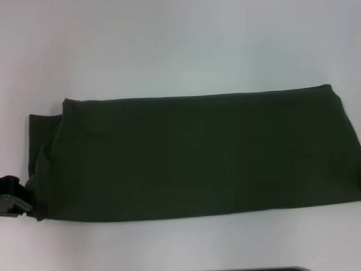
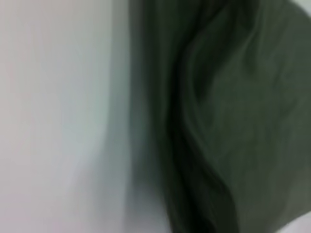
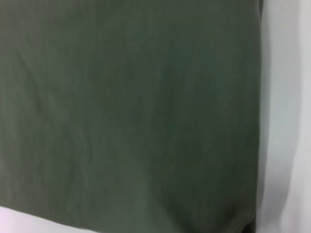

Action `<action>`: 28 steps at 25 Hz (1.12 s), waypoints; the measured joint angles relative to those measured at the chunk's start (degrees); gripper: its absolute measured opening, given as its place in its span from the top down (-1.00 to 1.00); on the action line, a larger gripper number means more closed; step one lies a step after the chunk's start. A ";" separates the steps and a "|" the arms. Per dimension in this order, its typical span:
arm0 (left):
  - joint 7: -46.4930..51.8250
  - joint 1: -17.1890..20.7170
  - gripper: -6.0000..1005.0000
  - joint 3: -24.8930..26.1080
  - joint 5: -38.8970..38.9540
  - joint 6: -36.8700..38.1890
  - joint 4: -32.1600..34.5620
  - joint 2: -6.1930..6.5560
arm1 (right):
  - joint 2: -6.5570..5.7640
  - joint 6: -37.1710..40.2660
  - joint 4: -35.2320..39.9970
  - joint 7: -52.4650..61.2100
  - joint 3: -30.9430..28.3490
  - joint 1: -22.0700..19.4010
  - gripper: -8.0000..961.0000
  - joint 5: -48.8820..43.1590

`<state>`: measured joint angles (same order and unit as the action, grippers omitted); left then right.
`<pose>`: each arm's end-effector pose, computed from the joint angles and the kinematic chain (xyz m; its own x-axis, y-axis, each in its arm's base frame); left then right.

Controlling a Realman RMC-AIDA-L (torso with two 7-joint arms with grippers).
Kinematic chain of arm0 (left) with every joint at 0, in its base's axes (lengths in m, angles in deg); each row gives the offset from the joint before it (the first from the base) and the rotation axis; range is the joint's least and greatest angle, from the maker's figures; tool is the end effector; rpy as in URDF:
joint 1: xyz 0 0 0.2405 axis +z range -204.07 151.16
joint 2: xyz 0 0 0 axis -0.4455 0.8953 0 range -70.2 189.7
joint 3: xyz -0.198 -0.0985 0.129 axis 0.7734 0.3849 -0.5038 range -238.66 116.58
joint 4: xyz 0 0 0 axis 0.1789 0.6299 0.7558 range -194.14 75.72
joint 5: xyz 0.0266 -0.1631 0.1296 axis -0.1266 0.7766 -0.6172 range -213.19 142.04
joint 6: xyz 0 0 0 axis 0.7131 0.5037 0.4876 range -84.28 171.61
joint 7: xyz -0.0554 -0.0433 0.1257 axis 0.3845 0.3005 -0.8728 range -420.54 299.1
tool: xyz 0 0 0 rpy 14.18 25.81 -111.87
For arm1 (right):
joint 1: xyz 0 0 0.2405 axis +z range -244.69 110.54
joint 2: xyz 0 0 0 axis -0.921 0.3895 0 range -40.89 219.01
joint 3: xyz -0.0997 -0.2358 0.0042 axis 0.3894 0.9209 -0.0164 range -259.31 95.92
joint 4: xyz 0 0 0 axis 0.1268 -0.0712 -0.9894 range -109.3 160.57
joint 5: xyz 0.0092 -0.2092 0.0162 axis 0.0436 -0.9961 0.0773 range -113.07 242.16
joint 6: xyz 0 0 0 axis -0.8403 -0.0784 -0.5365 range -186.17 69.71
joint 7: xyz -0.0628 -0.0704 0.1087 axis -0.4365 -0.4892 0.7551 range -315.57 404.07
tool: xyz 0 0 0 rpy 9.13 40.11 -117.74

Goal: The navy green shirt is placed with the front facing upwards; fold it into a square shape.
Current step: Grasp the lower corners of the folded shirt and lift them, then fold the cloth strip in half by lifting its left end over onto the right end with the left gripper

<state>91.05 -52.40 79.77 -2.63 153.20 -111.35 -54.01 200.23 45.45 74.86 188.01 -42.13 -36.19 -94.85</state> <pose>-0.3248 0.2624 0.0594 -0.0993 0.9935 -0.0551 0.9938 0.0962 -0.0565 0.3429 0.2847 0.0759 0.0303 -0.9940 0.1047 -0.9557 -0.0595 -0.2884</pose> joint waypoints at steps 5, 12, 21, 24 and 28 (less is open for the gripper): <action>-1.05 0.14 0.62 3.85 -0.14 0.63 -0.08 0.49 | -0.50 0.16 -0.02 -0.01 -1.02 0.38 0.85 0.10; -0.76 0.18 0.27 3.89 -2.37 -0.32 -0.33 0.70 | -0.63 0.19 -0.07 -0.07 -1.11 0.74 0.25 0.12; -0.02 0.20 0.06 10.70 -4.99 -1.55 -3.09 3.42 | -3.60 0.06 0.70 0.06 -4.51 1.31 -0.10 0.45; -2.63 -0.46 0.06 15.93 -1.47 -0.76 -5.17 4.08 | -4.50 0.39 2.16 -1.62 -8.07 2.02 -0.20 3.91; -9.71 -1.34 0.04 19.14 7.43 2.27 -0.57 5.12 | -4.63 1.69 1.61 -6.40 -9.31 2.20 -0.28 13.59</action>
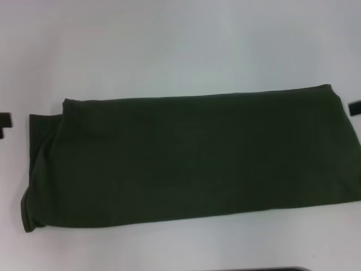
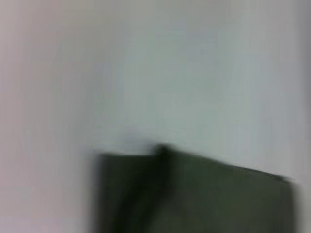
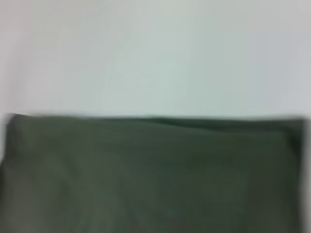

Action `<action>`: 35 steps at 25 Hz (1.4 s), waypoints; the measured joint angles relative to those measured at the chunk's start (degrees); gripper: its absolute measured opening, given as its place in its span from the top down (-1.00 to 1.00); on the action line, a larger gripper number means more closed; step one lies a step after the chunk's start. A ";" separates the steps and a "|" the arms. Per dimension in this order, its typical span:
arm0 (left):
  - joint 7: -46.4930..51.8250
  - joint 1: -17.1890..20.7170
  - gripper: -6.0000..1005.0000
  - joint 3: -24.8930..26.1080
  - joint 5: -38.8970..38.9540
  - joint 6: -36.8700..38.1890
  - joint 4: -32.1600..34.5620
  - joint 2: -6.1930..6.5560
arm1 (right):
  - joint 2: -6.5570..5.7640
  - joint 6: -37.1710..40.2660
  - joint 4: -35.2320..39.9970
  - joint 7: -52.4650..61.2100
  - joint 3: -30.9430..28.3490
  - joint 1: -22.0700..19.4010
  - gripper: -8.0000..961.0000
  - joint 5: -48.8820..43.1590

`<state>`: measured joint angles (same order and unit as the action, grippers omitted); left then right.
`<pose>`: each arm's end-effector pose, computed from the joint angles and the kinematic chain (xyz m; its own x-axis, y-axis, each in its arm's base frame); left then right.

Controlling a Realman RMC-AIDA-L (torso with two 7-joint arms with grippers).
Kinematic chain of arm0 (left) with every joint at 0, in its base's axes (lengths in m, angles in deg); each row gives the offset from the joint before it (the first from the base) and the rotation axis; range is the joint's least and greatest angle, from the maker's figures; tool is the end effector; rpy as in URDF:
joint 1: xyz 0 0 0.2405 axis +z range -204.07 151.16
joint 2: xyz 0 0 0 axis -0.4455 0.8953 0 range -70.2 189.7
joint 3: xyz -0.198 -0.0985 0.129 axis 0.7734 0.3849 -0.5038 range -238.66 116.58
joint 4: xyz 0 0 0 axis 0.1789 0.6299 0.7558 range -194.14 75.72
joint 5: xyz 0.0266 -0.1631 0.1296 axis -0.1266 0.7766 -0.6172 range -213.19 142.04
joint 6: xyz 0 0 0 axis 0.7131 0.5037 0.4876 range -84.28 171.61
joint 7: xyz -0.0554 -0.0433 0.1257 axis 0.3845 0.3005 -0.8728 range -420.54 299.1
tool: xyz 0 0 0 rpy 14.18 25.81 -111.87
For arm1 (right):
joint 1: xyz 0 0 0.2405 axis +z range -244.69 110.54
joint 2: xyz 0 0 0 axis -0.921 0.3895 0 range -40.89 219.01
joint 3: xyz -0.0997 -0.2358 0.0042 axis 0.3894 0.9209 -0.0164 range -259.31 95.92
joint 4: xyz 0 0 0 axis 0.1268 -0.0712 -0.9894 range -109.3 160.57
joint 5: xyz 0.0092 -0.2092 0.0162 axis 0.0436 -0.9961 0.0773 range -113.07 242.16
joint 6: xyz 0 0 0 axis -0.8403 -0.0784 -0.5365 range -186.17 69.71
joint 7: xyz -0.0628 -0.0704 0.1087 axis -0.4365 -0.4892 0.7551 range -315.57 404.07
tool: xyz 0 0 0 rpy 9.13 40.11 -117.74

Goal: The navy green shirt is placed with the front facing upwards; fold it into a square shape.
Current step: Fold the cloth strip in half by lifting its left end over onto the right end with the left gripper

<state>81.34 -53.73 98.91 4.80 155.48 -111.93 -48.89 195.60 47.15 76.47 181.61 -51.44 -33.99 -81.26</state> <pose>-0.3249 0.2833 0.1302 0.0157 0.9533 0.3017 0.9935 -0.0488 0.1024 0.3141 0.3214 0.1240 0.2207 -0.9608 -0.1676 -0.9711 -0.2006 -0.1291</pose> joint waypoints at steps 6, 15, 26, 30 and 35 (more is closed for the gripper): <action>-2.36 -1.39 -0.04 -1.92 2.77 0.72 4.23 -0.01 | -1.22 0.84 -8.49 -3.99 -0.14 2.51 -0.28 3.09; -13.80 -2.09 -0.17 -3.64 6.61 -2.14 3.40 -5.21 | -0.25 -0.68 -9.25 -6.18 -0.50 2.31 -0.36 9.24; -5.22 -2.57 -0.50 -3.53 8.32 -4.55 5.71 -3.49 | -0.12 -0.16 -9.82 -7.20 0.26 2.74 -0.62 10.31; -2.63 -2.21 -0.72 -3.84 8.01 -4.84 6.12 -3.58 | 0.18 -0.14 -9.85 -6.69 0.53 2.31 -0.85 10.30; -0.65 -2.02 -0.74 -9.72 4.69 -4.54 7.62 -3.55 | 0.61 -0.43 -9.88 -6.45 0.07 1.57 -0.84 10.32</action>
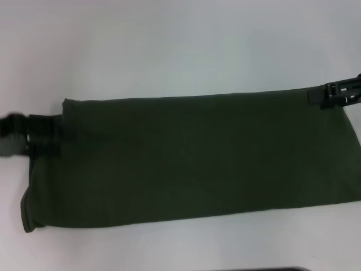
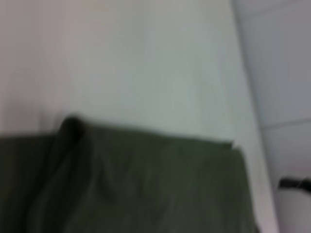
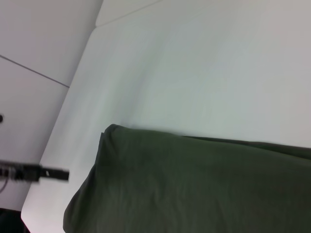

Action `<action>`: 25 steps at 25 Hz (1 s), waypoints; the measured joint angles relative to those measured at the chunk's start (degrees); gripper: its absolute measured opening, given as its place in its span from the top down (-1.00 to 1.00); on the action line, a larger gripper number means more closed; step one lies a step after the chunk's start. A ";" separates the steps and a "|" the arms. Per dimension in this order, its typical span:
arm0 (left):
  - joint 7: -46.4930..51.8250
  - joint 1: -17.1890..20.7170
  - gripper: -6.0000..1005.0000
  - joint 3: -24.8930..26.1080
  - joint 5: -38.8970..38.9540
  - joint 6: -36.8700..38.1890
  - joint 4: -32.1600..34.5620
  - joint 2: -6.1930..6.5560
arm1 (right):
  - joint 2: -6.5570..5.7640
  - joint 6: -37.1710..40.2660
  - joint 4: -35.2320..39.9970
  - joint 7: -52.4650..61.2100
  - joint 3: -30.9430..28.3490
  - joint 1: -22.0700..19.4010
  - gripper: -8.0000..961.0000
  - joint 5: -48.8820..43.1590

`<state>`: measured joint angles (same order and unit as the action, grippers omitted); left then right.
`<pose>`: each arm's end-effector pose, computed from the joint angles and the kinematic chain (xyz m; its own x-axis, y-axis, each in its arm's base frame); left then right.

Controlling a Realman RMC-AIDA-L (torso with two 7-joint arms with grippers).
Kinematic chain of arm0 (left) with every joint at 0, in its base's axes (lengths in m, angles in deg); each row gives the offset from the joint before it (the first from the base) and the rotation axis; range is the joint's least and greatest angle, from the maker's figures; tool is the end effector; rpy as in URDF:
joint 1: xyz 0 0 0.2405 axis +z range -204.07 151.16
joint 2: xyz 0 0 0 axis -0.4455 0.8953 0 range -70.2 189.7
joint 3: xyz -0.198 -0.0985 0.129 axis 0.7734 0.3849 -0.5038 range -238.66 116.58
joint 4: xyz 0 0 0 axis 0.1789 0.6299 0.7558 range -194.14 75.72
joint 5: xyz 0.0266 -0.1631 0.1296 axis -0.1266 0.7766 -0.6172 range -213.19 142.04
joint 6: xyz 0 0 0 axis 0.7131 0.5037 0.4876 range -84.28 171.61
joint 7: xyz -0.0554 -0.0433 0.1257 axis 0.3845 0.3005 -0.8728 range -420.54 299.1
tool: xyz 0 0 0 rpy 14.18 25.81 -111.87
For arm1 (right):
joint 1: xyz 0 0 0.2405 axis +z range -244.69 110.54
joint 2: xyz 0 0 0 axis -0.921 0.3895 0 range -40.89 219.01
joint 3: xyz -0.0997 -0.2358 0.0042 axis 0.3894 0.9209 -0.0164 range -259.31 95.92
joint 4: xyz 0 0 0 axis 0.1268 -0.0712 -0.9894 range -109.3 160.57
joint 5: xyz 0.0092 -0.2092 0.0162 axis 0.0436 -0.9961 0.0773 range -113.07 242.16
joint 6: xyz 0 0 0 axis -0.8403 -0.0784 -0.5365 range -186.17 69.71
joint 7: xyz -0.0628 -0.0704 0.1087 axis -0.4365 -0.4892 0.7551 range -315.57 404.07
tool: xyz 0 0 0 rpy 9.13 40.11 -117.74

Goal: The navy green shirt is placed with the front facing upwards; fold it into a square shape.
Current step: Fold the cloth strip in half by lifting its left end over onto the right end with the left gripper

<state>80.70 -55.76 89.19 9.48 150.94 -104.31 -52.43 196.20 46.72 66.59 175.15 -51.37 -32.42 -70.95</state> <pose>-0.3025 0.2951 0.0686 0.0581 0.9821 0.1794 0.9759 -0.0937 0.1969 0.2923 0.3278 0.0921 0.2949 -0.9303 -0.2183 -0.9421 -0.3212 0.0963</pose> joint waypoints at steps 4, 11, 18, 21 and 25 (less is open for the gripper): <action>0.58 0.03 -0.74 -2.18 -2.58 -0.63 0.10 -0.45 | 0.06 -0.05 0.00 0.27 -0.06 -0.23 -0.84 0.05; 0.27 0.04 -0.74 -2.75 -3.27 -5.59 2.28 -0.85 | 0.11 -0.30 0.00 0.48 -0.10 -0.41 -0.83 0.02; 0.26 0.04 -0.74 -2.92 -4.36 -10.44 2.86 -1.30 | 0.19 -0.35 0.00 1.00 -0.10 -0.87 -0.83 0.03; 0.43 0.04 -0.74 -2.93 -6.46 -10.83 3.05 -1.00 | 0.18 -0.13 0.00 1.18 -0.09 -1.15 -0.83 0.03; 0.53 0.04 -0.74 -2.68 -7.77 -10.83 3.08 -0.86 | 0.17 -0.12 0.00 1.20 -0.09 -1.41 -0.83 0.05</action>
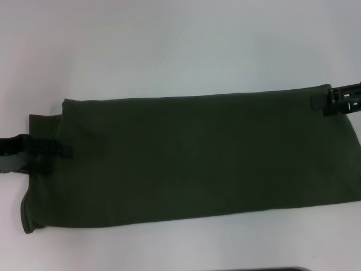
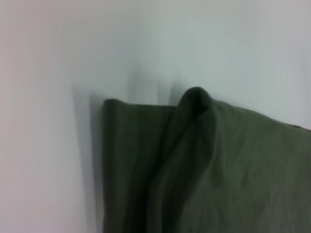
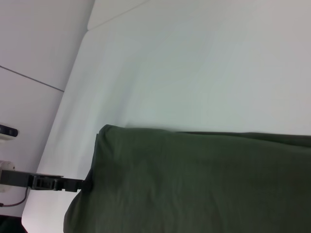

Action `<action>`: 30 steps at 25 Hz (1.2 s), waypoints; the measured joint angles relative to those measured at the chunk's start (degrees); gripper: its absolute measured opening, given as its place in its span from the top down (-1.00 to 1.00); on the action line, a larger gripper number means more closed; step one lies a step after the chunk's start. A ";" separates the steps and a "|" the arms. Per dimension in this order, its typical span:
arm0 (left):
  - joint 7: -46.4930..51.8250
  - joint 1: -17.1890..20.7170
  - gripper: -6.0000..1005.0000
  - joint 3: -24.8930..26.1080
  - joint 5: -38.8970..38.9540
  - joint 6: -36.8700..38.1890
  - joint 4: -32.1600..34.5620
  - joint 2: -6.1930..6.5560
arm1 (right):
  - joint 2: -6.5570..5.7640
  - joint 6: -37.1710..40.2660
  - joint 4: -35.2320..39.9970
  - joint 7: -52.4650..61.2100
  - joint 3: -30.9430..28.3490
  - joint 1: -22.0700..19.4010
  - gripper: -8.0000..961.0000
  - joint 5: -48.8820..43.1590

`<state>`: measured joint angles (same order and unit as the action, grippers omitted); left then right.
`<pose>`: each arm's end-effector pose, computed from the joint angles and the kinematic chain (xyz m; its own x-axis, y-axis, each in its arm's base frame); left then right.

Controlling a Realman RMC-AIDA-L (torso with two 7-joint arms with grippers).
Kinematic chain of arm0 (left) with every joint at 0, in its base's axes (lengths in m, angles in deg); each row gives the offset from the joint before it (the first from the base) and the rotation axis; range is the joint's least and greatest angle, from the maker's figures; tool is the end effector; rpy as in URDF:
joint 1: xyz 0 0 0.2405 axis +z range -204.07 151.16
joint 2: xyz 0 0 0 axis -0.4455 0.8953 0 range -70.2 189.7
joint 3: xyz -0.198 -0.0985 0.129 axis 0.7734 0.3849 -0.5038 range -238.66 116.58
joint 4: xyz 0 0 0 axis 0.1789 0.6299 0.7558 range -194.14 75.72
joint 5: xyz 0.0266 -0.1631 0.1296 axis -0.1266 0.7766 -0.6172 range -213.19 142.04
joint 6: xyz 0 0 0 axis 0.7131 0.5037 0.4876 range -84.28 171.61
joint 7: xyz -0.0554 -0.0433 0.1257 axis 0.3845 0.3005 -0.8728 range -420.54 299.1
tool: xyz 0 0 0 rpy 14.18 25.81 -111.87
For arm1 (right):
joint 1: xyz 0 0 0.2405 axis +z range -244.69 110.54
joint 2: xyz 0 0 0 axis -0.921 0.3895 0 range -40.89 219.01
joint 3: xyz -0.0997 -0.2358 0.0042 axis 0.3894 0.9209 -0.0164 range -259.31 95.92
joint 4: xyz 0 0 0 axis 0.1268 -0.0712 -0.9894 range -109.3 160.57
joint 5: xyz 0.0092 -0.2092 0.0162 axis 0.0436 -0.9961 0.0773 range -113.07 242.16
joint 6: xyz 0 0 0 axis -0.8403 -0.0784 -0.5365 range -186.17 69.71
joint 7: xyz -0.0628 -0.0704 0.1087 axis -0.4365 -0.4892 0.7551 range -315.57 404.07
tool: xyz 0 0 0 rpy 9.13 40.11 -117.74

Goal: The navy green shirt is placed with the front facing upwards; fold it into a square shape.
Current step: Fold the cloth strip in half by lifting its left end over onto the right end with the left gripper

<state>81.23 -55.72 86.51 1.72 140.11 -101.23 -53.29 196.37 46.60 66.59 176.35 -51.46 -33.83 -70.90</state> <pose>-0.3318 0.2976 0.0464 0.0009 0.9863 0.1649 0.9998 -0.0038 0.0173 0.3000 0.3207 0.0910 0.2507 -0.9430 -0.2187 -0.9551 -0.2778 0.1031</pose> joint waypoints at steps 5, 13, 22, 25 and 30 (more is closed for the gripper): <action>-0.06 0.08 -0.72 0.09 -0.25 0.03 0.01 0.33 | -0.01 0.17 0.00 0.00 0.08 -0.03 -0.82 0.00; 0.62 0.78 -0.67 0.37 -0.37 -0.84 -0.03 0.89 | 0.00 0.24 0.00 0.00 0.33 -0.11 -0.82 0.01; 1.18 0.89 -0.68 0.10 -1.11 -1.69 -0.05 0.90 | -0.01 0.47 0.00 0.15 0.45 -0.12 -0.82 0.00; 1.21 0.92 -0.68 0.35 -1.26 -1.76 -0.25 0.90 | 0.00 0.47 0.00 0.17 0.49 -0.12 -0.82 0.00; 1.16 1.23 -0.68 1.49 -0.71 0.21 -1.42 1.53 | 0.00 0.47 0.00 0.18 0.45 -0.12 -0.81 0.00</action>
<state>82.38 -54.49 88.00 1.00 140.32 -102.65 -51.76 196.37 47.08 66.59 176.53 -51.01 -33.95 -70.90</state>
